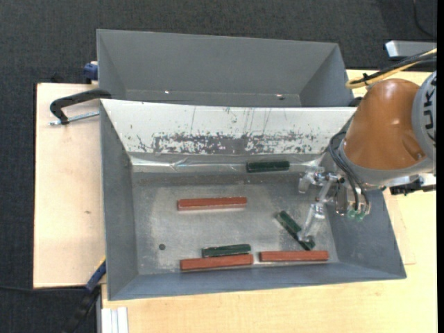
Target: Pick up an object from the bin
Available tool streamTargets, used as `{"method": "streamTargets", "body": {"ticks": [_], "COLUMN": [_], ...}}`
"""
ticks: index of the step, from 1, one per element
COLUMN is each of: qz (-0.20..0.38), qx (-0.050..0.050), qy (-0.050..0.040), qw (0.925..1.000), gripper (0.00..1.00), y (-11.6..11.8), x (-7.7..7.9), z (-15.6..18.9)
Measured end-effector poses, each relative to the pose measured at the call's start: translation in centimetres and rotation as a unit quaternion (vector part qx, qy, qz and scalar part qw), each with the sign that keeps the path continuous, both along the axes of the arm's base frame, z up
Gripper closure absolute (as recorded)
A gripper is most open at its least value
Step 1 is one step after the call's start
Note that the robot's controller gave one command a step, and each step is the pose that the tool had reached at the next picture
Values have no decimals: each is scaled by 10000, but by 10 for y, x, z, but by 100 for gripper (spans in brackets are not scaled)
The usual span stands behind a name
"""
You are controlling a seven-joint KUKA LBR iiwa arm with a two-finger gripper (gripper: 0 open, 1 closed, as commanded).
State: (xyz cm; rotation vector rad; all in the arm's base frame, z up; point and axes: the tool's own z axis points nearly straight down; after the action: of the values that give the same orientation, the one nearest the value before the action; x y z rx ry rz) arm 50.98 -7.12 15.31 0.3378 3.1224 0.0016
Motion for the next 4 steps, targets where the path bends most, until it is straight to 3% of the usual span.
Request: {"method": "streamTargets", "body": {"ticks": [1, 2, 4], "qz": [-690, -1311, -1313], "qx": [4, 1, 0], "qy": [-7, 12, 10], "qw": [9976, 9914, 9913], "gripper": [0, 100, 100], "y": [-3, -4, -4], "x": [-8, -15, -16], "z": [-57, -83, -79]}}
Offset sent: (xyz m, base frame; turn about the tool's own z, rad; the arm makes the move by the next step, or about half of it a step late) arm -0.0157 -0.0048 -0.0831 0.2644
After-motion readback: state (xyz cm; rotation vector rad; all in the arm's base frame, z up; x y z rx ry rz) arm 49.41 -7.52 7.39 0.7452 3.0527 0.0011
